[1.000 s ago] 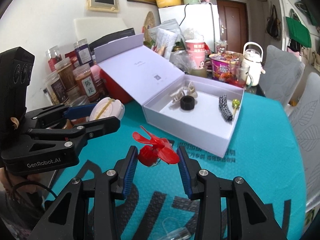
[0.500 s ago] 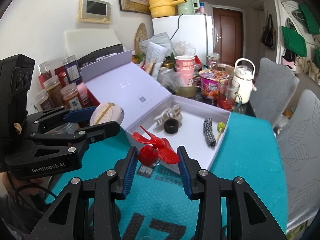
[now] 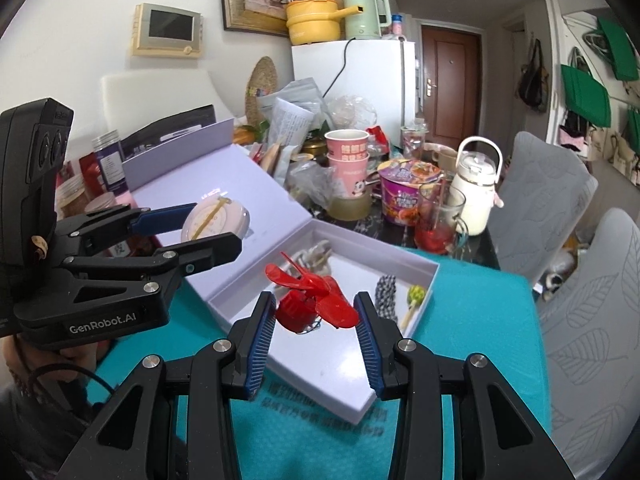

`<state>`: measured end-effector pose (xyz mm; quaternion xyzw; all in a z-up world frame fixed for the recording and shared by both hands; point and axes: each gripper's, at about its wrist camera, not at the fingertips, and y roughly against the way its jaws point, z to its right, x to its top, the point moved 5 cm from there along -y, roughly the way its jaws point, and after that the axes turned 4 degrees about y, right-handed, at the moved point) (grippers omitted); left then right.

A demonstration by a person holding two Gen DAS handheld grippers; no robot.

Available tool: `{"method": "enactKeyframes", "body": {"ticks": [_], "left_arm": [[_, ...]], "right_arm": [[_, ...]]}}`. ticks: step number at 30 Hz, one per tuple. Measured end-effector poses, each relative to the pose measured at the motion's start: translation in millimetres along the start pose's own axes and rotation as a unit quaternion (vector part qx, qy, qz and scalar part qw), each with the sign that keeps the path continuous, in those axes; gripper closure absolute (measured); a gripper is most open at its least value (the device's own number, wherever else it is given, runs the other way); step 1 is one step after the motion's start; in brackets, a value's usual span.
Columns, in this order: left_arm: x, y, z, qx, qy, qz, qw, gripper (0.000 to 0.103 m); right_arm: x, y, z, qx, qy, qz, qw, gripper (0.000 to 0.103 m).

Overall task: Organize rigid objects
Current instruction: 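Carry the white container and red fan in both tools toward the white box, then lower the white container and red fan into the box and open both tools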

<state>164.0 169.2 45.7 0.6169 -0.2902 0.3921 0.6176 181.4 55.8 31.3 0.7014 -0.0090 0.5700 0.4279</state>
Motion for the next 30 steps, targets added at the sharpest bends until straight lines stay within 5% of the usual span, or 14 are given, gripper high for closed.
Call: {"method": "enactKeyframes", "body": {"ticks": [20,30], "left_arm": [[54,-76,-10,0.016,-0.016,0.015,0.9996,0.048],[36,-124,-37,0.035,-0.005,-0.036,0.9987,0.047]], "right_arm": [[41,-71,58,-0.025,-0.011,0.006,1.0,0.063],[35,-118,73,0.006,-0.028,-0.02,0.999,0.063]]}}
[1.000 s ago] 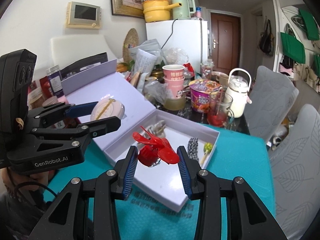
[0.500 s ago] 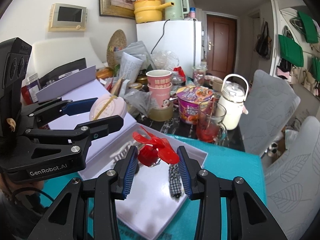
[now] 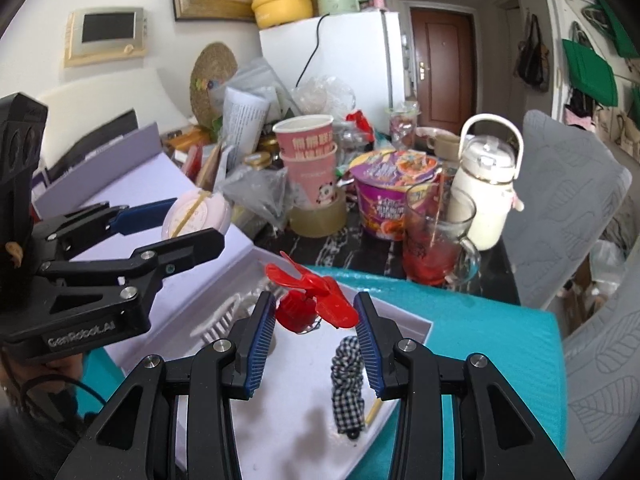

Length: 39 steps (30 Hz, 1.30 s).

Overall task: Organize rigid objects
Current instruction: 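Lower the white container and red fan into the box and open both tools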

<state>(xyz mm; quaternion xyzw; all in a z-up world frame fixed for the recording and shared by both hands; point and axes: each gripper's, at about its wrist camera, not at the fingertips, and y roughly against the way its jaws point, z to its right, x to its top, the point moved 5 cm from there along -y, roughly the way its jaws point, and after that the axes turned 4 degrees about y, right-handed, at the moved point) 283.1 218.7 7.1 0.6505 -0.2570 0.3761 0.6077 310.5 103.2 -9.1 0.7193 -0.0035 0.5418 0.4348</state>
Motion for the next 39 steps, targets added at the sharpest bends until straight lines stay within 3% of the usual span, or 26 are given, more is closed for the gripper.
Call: {"method": "enactKeyframes", "body": {"ticks": [11,15,24,31,35,39], "left_arm": [[-28,-47,3,0.018,-0.022,-0.064,0.9976,0.047],[-36,-60,7,-0.007,-0.01,-0.093,0.9956,0.048],[-44,-69,10,-0.008,-0.013,-0.108,0.994,0.047],[-47,-77,14,-0.004,-0.019,-0.119,0.9928,0.047],[-49,-81,15,-0.022,-0.006,-0.138,0.9901,0.047],[-49,-81,12,-0.014,0.002,-0.141,0.9899,0.047]], "right_arm": [[-21,-41,11,-0.007,-0.009,-0.046,0.999,0.063],[-29,-53,12,-0.003,-0.012,-0.06,0.998,0.063],[-36,-61,23,0.005,-0.036,-0.074,0.997,0.063],[-40,-64,29,-0.017,-0.041,-0.083,0.996,0.062],[-41,-65,28,-0.01,-0.045,-0.087,0.995,0.062],[-39,-61,31,-0.012,-0.051,-0.083,0.995,0.062]]}}
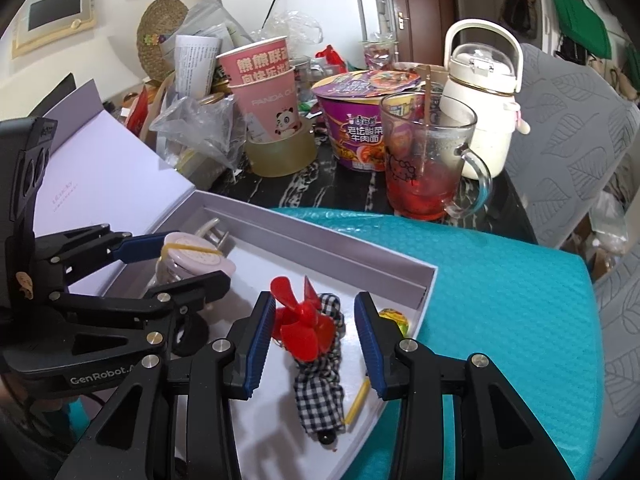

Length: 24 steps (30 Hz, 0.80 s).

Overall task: Organize rigid objects
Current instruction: 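Lower the white container and red fan into the box and open both tools, then move both open tools back toward the clear plastic piece and black claw clip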

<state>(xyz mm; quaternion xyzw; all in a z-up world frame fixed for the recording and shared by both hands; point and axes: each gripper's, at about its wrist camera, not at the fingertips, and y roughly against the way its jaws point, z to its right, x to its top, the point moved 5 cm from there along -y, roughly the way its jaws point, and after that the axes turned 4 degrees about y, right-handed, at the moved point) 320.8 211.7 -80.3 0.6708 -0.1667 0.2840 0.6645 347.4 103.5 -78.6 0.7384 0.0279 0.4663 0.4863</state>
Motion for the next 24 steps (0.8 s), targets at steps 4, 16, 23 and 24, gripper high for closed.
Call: {"method": "enactKeyframes", "body": {"ticks": [4,16,23,24], "left_arm": [[2,5,-3,0.008,0.003,0.007,0.9999,0.047],[8,32,-4,0.02,0.014,0.032,0.9992,0.047],[13,50,2,0.018,0.015,0.045,0.9987,0.047],[13,53,3,0.018,0.014,0.047,0.9986,0.047]], "right_arm": [[1,4,1,0.001,-0.002,0.003,1.0,0.062],[6,20,-10,-0.006,0.007,0.015,1.0,0.062],[10,38,-15,-0.014,0.012,0.023,1.0,0.062],[10,42,-15,-0.016,0.013,0.024,0.999,0.062]]}}
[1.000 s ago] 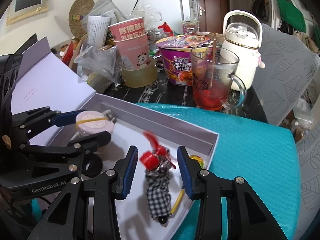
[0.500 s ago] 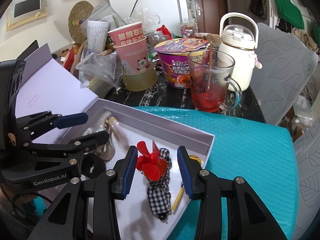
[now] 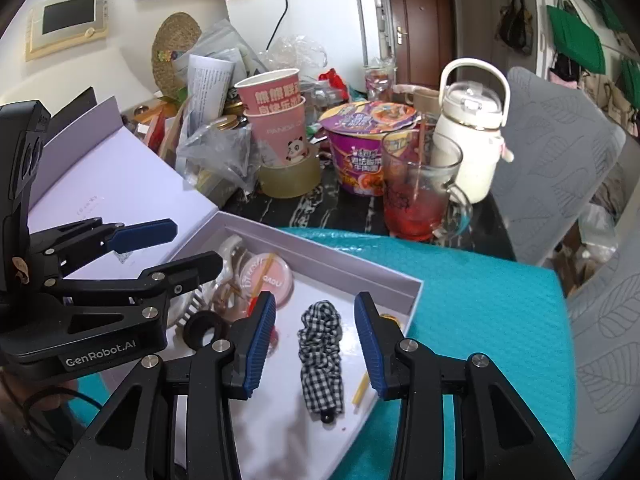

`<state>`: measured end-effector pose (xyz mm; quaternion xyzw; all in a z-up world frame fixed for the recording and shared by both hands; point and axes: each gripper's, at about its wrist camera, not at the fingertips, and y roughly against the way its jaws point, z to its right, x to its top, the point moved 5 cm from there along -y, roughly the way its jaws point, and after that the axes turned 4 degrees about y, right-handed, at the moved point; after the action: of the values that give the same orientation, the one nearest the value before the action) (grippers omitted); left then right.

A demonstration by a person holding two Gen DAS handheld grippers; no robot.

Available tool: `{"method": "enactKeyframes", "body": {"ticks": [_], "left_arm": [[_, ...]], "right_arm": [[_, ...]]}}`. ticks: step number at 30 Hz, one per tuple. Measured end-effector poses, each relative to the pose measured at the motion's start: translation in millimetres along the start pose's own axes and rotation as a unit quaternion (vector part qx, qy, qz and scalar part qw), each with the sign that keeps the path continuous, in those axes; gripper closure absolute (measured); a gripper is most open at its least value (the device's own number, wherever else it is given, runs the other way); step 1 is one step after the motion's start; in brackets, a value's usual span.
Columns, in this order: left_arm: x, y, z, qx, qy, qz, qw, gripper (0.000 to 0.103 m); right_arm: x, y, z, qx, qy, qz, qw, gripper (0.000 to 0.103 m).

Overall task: Organize rigid objects
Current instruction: 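Move both open tools back toward the clear plastic piece and black claw clip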

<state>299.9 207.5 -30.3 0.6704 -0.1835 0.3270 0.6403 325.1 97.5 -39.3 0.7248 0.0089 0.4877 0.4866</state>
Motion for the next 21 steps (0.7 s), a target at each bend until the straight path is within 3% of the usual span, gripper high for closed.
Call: {"method": "enactKeyframes", "body": {"ticks": [21], "left_arm": [[3,122,23,0.018,-0.014,0.074,0.997,0.047]], "right_arm": [[6,116,-32,-0.012,0.028,0.072,0.997,0.056]]}}
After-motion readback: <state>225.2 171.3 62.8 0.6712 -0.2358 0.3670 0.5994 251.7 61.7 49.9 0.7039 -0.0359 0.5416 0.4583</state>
